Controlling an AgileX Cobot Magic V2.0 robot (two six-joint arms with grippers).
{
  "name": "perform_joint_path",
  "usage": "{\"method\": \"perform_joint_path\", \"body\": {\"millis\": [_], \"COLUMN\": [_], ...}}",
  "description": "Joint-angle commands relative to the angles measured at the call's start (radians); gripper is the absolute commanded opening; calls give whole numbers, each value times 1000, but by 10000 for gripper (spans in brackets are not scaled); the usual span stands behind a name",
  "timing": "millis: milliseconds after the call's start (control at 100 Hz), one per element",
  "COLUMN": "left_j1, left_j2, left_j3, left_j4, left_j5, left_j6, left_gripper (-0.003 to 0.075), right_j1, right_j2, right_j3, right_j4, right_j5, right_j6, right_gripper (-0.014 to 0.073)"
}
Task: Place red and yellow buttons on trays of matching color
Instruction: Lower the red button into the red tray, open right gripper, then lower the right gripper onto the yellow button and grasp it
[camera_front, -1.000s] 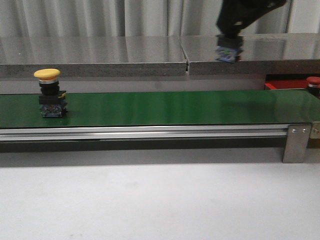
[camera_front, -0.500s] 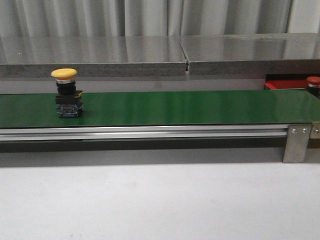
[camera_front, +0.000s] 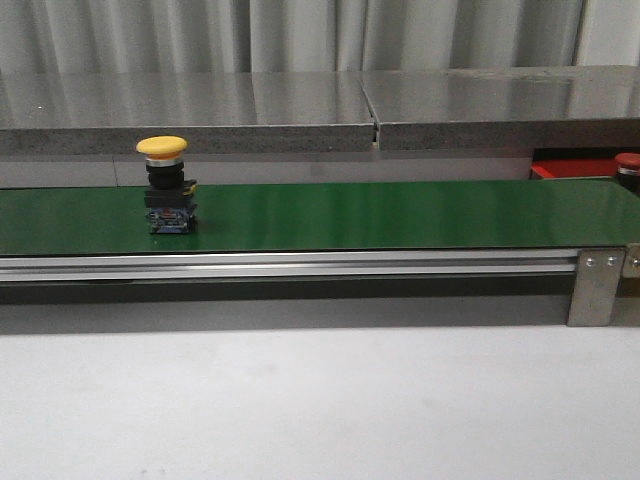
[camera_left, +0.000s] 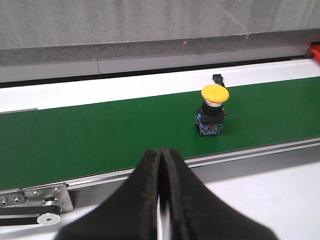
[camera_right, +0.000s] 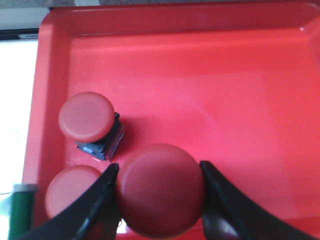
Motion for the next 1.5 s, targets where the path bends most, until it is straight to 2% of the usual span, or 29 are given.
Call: {"method": "perform_joint_path", "body": {"millis": [0,250,590,640,770,830,1130,1330,1490], "left_j1": [-7,-7,-7,-7,-7,-7,-7,-7,-7], "left_j2": [5,5,5,5,5,5,5,5,5], "left_j3": [-28,-28,-28,-28,-28,-28,-28,-28,-28], "left_j4": [-25,-25,-25,-25,-25,-25,-25,-25,-25], "left_j5": [-60,-60,-60,-60,-60,-60,-60,-60,-60], "left_j6": [1,1,1,1,1,1,1,1,1], "left_gripper": [-19,-19,-19,-19,-19,-19,-19,-19,-19], "right_j1": [-7,-7,-7,-7,-7,-7,-7,-7,3], "right_j2": [-10,106,172,172,172,172,141,62,-40], "right_j3": [-72,-214,-256,-256,-256,-256,-249,-173,-105], "right_j4": [21,21,21,18,18,13,1,-14,-18], "right_j5": [-73,-19,-27,-32,-28,-26,41,46,83], "right_j6": [1,1,1,1,1,1,1,1,-6], "right_gripper": [185,185,191,226,421,461,395,339,337]}}
